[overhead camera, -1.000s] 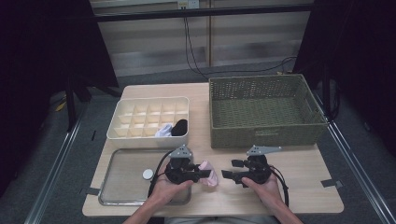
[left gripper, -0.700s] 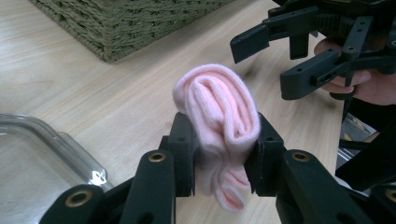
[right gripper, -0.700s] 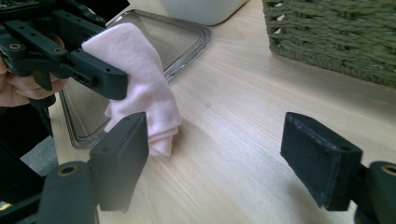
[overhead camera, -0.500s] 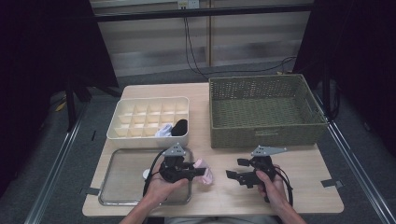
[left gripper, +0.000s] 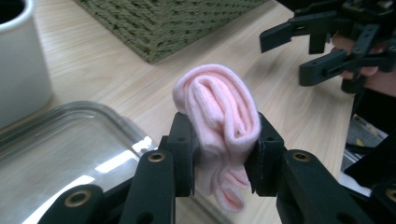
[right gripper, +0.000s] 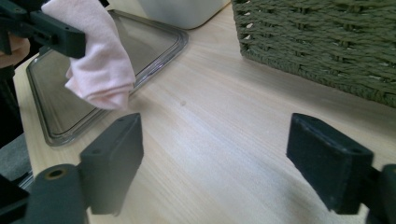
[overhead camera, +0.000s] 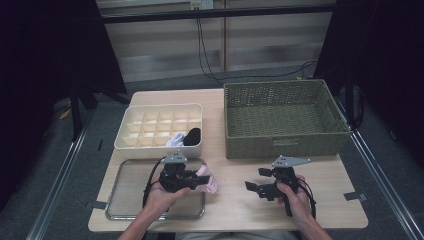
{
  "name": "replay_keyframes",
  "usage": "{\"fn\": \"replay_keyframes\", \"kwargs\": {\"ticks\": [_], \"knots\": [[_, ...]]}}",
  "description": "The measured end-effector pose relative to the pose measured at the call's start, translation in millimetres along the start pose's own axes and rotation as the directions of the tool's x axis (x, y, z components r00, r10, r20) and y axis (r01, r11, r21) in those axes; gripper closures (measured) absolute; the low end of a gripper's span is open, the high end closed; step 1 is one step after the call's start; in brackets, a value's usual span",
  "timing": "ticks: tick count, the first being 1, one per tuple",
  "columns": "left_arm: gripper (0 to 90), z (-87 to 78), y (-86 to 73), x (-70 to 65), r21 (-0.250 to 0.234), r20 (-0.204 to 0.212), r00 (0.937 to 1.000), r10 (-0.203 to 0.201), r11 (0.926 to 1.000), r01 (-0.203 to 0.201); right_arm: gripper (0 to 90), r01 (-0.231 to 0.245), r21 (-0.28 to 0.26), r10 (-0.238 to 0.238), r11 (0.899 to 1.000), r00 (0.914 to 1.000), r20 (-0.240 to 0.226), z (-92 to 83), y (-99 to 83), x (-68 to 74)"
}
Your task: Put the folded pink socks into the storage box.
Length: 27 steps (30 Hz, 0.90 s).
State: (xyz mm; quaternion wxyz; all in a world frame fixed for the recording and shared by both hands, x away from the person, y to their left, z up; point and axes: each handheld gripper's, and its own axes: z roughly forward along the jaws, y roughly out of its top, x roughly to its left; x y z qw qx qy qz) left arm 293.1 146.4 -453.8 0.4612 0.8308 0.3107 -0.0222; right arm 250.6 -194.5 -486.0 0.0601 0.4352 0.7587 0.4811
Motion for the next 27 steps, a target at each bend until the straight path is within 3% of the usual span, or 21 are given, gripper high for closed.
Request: {"fn": "replay_keyframes", "kwargs": {"ticks": [7, 17, 27], "knots": [[67.0, -11.2, 1.1, 5.0, -0.021, -0.025, 0.9997, -0.006, 0.9998, 0.005, 16.3, 0.001, -0.015, -0.001, 1.000, 1.0000, 0.009, -9.5, -5.9, -5.3], [66.8, -24.3, 3.0, 9.6, -0.039, -0.049, 0.9988, -0.006, 0.9992, 0.004, 15.6, 0.013, -0.016, -0.013, 1.000, 0.9999, 0.001, -7.0, -6.9, -6.5], [66.6, -43.5, 14.8, 19.9, -0.048, -0.103, 0.9946, 0.004, 0.9988, -0.009, 15.6, 0.020, -0.020, -0.020, 1.000, 0.9998, 0.005, -6.7, -6.2, -8.5]]}}
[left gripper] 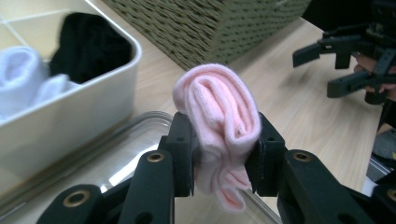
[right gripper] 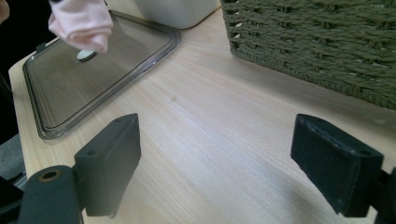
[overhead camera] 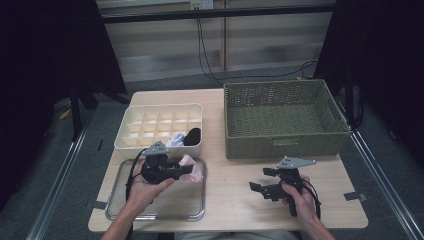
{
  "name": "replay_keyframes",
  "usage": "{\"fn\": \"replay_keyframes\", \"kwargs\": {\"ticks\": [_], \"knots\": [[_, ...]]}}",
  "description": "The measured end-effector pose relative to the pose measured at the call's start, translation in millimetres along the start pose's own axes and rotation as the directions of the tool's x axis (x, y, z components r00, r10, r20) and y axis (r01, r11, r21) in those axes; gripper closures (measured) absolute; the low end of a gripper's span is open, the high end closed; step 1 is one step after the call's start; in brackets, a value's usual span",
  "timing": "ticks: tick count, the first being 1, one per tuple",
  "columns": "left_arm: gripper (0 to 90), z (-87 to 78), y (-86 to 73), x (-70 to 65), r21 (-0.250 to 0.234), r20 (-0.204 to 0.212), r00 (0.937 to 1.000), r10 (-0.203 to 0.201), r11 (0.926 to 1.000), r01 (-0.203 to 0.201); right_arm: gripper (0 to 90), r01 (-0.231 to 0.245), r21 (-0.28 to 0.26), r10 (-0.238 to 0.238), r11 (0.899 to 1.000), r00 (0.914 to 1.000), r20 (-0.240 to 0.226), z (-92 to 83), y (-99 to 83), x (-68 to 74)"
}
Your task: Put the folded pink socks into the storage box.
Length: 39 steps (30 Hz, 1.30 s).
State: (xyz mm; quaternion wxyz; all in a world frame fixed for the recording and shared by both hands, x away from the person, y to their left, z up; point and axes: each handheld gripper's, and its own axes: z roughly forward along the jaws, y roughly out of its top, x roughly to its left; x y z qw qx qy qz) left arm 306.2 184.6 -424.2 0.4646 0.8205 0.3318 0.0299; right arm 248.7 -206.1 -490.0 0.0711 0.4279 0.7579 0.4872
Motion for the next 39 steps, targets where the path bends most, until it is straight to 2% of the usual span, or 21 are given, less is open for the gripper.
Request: {"fn": "replay_keyframes", "kwargs": {"ticks": [8, 16, 22, 32, 38, 39], "knots": [[66.6, -19.3, 4.2, 16.6, -0.057, -0.046, 0.9986, -0.024, 0.9981, 0.022, 15.5, -0.001, 0.004, 0.001, 1.000, 1.0000, -0.004, 0.9, -0.7, 1.4], [66.6, -36.4, 4.8, 28.6, -0.095, -0.090, 0.9954, -0.032, 0.9952, 0.024, 15.5, -0.002, 0.009, 0.002, 1.000, 1.0000, -0.001, 2.5, -0.4, 0.8], [66.6, -46.5, 5.8, 34.9, -0.106, -0.125, 0.9918, -0.024, 0.9944, 0.010, 15.5, -0.003, 0.012, 0.003, 1.000, 1.0000, 0.002, 2.6, -0.6, 0.2], [66.7, -61.2, 11.5, 48.9, -0.121, -0.185, 0.9823, -0.030, 0.9926, 0.007, 15.5, -0.005, 0.014, 0.005, 1.000, 1.0000, 0.002, 2.9, -0.6, 0.7], [66.7, -66.3, 14.7, 58.7, -0.124, -0.217, 0.9750, -0.045, 0.9921, 0.019, 15.5, -0.003, 0.017, 0.003, 1.000, 1.0000, 0.001, 3.8, -0.7, 0.6], [66.7, -66.8, 15.0, 60.1, -0.131, -0.215, 0.9753, -0.052, 0.9910, 0.024, 15.5, -0.004, 0.017, 0.004, 1.000, 1.0000, 0.001, 3.8, -0.7, 0.5]]}}
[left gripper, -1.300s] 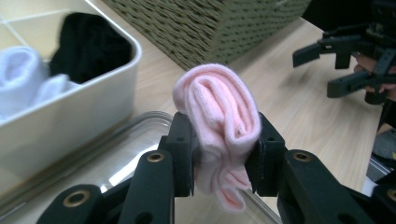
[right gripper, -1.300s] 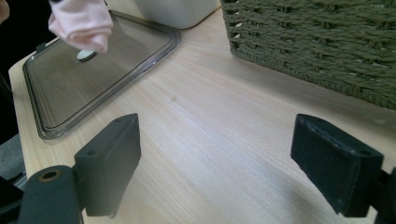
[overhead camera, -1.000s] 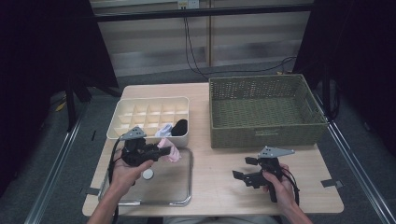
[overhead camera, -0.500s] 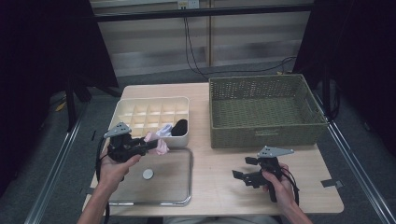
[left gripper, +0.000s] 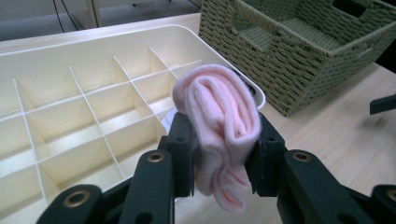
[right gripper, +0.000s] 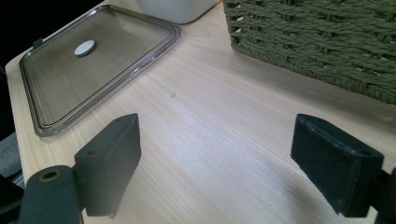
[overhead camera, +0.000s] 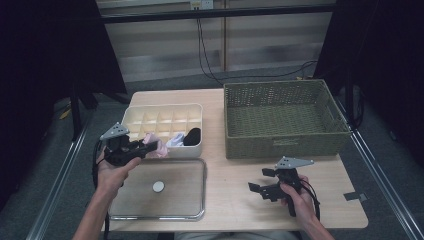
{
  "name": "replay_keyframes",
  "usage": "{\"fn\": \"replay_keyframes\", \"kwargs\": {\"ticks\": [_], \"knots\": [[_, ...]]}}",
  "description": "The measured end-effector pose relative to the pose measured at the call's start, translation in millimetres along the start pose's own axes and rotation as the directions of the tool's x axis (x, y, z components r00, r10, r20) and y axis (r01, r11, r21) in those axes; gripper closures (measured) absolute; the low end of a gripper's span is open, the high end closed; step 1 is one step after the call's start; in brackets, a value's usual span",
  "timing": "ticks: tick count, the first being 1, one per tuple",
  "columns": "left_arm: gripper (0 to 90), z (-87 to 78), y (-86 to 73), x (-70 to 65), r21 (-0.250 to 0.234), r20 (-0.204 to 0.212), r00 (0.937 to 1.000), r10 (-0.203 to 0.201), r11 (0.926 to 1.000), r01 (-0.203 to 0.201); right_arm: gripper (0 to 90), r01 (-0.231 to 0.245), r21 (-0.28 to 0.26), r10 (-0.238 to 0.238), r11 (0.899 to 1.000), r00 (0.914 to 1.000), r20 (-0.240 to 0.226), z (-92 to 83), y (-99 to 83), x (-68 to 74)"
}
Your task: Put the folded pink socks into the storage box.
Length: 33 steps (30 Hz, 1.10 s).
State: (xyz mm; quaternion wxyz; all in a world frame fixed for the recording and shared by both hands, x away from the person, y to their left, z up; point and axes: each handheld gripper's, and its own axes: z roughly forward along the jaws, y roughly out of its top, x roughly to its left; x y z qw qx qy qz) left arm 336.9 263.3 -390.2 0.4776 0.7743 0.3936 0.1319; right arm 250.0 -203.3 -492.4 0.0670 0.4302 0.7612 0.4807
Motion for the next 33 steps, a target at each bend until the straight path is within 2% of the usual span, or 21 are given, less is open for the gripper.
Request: {"fn": "replay_keyframes", "kwargs": {"ticks": [8, 9, 14, 17, 23, 28, 33], "knots": [[66.7, 4.6, 4.8, 15.5, -0.016, -0.027, 0.9985, -0.047, 0.9988, 0.046, 15.5, 0.001, 0.003, -0.001, 1.000, 1.0000, -0.001, 1.3, -0.1, 0.1], [66.7, 4.9, 6.8, 17.6, -0.012, -0.033, 0.9986, -0.040, 0.9991, 0.040, 15.5, 0.001, 0.004, -0.001, 1.000, 1.0000, -0.002, 1.3, -0.1, 0.2], [66.7, 6.9, 13.7, 25.0, -0.022, -0.060, 0.9966, -0.056, 0.9982, 0.055, 15.6, -0.006, 0.005, 0.006, 1.000, 1.0000, 0.002, 2.1, -0.1, -0.6], [66.7, 11.1, 15.8, 28.9, 0.010, -0.076, 0.9965, -0.034, 0.9993, 0.035, 15.5, -0.004, 0.010, 0.004, 1.000, 1.0000, 0.000, 3.0, -0.3, -0.8], [66.7, 19.9, 19.3, 38.3, 0.034, -0.089, 0.9953, -0.039, 0.9986, 0.042, 15.5, -0.002, 0.009, 0.002, 1.000, 1.0000, -0.004, 3.5, -0.5, -0.6], [66.7, 28.9, 16.5, 42.8, 0.044, -0.107, 0.9924, -0.061, 0.9969, 0.066, 15.6, -0.006, 0.014, 0.006, 1.000, 1.0000, 0.000, 4.3, -0.7, -0.9], [66.7, 34.5, 15.7, 44.6, 0.064, -0.115, 0.9923, -0.046, 0.9965, 0.053, 15.6, -0.005, 0.013, 0.005, 1.000, 1.0000, -0.004, 4.2, -0.7, -1.1]]}}
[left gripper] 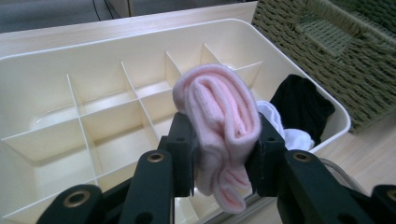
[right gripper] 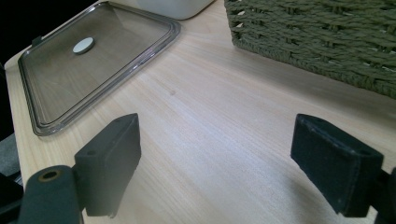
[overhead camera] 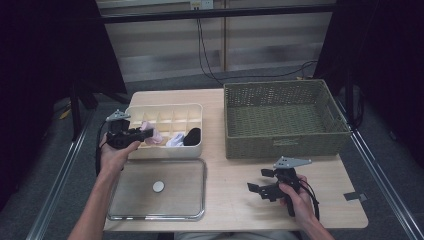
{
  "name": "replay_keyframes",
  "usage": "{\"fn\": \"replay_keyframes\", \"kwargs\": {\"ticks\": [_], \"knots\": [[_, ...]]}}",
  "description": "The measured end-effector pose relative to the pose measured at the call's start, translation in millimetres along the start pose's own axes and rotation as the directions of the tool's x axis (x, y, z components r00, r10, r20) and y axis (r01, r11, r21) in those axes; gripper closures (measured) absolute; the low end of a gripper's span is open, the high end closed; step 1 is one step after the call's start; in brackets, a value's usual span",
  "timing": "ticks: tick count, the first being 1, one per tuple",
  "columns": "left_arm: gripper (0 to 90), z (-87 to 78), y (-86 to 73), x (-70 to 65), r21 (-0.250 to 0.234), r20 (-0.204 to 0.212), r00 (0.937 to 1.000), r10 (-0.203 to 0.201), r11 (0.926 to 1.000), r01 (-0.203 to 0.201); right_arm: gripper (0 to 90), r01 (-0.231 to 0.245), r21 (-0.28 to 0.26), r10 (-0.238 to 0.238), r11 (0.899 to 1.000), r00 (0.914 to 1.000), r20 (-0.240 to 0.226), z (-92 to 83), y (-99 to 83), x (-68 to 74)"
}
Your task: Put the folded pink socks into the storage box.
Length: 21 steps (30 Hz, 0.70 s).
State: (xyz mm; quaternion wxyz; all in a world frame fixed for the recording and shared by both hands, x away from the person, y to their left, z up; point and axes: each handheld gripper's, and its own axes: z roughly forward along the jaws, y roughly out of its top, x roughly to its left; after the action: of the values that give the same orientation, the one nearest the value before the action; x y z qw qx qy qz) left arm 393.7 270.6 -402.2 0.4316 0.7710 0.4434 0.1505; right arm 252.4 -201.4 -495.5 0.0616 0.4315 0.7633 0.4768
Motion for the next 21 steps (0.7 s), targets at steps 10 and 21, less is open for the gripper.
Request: {"fn": "replay_keyframes", "kwargs": {"ticks": [10, 21], "knots": [[66.7, 15.4, -5.1, 2.1, 0.051, -0.011, 0.9998, 0.018, 0.9985, -0.017, 15.6, -0.002, -0.006, 0.002, 1.000, 1.0000, -0.002, -0.8, 0.2, 0.7], [66.7, 31.5, -10.9, -0.9, 0.073, -0.030, 0.9991, 0.031, 0.9969, -0.028, 15.5, 0.002, -0.004, -0.002, 1.000, 1.0000, -0.004, -0.5, 0.2, 0.9]]}}
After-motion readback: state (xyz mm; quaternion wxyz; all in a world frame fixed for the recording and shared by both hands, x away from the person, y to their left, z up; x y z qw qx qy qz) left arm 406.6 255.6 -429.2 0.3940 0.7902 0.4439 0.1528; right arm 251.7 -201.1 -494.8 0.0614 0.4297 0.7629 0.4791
